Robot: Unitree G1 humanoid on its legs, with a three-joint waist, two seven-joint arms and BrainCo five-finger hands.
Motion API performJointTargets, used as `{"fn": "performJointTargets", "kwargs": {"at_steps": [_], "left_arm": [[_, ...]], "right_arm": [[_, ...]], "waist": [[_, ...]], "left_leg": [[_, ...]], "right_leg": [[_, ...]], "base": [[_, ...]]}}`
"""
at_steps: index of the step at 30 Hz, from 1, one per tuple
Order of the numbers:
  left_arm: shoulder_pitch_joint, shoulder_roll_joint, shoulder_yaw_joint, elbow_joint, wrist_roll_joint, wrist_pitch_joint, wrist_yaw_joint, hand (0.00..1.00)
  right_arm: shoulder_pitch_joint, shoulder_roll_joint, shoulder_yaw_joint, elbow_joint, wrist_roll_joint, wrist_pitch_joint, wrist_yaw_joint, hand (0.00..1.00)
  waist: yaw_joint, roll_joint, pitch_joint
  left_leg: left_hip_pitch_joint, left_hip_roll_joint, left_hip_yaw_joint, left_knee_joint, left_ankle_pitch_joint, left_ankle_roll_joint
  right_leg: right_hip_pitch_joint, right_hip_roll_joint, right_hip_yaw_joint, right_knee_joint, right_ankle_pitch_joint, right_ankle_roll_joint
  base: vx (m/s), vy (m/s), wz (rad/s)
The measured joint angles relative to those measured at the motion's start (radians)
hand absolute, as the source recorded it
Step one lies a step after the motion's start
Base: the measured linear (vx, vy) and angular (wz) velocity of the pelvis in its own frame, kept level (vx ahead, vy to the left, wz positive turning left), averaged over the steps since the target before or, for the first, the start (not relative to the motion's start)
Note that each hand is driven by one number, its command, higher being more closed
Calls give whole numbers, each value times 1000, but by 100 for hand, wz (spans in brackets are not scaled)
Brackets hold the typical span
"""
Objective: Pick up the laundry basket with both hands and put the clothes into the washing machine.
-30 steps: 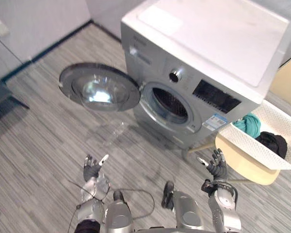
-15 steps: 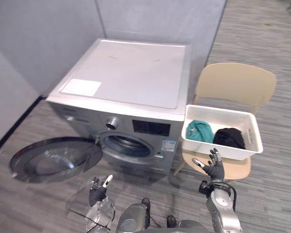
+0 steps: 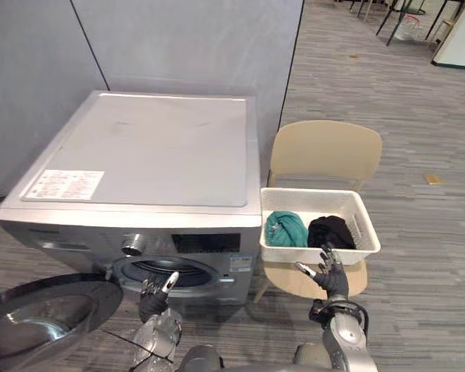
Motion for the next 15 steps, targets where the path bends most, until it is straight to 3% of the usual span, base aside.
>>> {"fn": "performJointTargets", "kwargs": {"at_steps": [3, 4, 5, 7, 12, 15], "left_arm": [[-8, 1, 2, 14, 1, 2, 0, 0], [-8, -7, 10, 22, 2, 5, 0, 0], [6, -17, -13, 23, 3, 11, -2, 0], [27, -25, -26, 17, 10, 12, -1, 0], [28, -24, -21, 37, 7, 12, -3, 0], [23, -14, -26, 100, 8, 14, -23, 0]], "right_arm": [[16, 3, -43, -55, -1, 3, -9, 0], [21, -3, -65, -81, -1, 4, -14, 0], [22, -21, -92, -97, -1, 5, -17, 0], [49, -57, -142, -155, -2, 7, -20, 0], [8, -104, -233, -192, -11, 0, -21, 0], [-78, -164, -252, -122, -21, -1, -16, 0]], "waist": [[-1, -36, -20], [-1, -26, -24], [-5, 19, -29], [-6, 62, -56], [-8, 50, -64], [-10, 34, -71]], "left_leg": [[1, 28, -11, 14, -6, -68], [9, 55, -19, 10, -14, -110], [22, 107, -25, -13, -1, -141], [63, 169, -22, -96, 53, -180], [54, 230, -28, -184, 131, -187], [32, 221, -61, -223, 150, -215]], "right_leg": [[57, -13, 26, -224, 194, 38], [83, -3, -8, -235, 142, 189], [94, 44, -44, -234, 126, 169], [104, 109, -77, -226, 97, 125], [104, 176, -138, -250, 70, 92], [106, 183, -165, -277, 88, 93]], "base": [[172, -459, 5], [173, -574, 8], [135, -468, 6], [163, -359, 3], [103, -253, 17], [92, -27, 30]]}}
